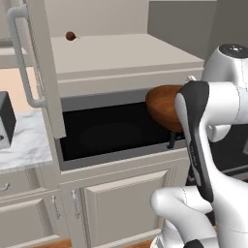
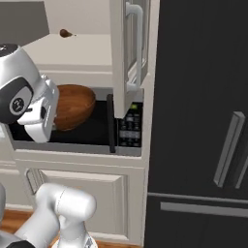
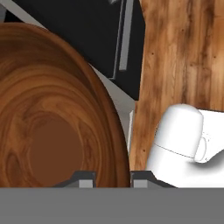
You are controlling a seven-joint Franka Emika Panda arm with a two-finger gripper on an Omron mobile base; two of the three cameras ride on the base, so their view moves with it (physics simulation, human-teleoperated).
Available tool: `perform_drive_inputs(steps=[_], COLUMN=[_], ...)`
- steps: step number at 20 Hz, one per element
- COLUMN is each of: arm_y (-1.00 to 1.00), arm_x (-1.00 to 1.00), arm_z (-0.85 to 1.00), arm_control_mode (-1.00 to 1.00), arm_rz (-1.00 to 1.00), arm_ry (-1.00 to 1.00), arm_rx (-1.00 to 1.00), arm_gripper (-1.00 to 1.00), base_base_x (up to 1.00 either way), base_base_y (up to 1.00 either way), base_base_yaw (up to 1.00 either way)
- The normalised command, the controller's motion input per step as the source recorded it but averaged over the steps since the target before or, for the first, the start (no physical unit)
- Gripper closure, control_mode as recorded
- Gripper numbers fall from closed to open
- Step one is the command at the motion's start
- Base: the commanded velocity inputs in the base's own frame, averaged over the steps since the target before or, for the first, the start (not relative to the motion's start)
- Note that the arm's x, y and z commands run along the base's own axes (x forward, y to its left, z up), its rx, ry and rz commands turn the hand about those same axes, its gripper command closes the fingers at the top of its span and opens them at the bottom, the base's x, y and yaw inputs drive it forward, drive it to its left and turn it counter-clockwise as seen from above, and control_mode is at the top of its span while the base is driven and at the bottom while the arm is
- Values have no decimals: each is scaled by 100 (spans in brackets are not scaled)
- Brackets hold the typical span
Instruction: Pick the mug and place it in the sink. Pick the bowl and place it in the open cabinet and then close the cabinet.
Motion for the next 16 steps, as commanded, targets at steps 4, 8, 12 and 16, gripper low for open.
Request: perform_drive_inputs(steps=[4, 8, 12, 16], arm_y=[0, 0, 0, 0], arm_x=[0, 0, 0, 0], arm_z=[0, 0, 0, 0], arm_control_mode=[100, 100, 100, 100], arm_rz=[0, 0, 0, 0], arm_ry=[0, 0, 0, 0], arm_rx=[0, 0, 0, 0], arm_gripper=[100, 100, 100, 100], base_base_x=[15, 52, 56, 17], base_base_y=[0, 0, 44, 33], base_base_yaw=[-2, 1, 14, 23])
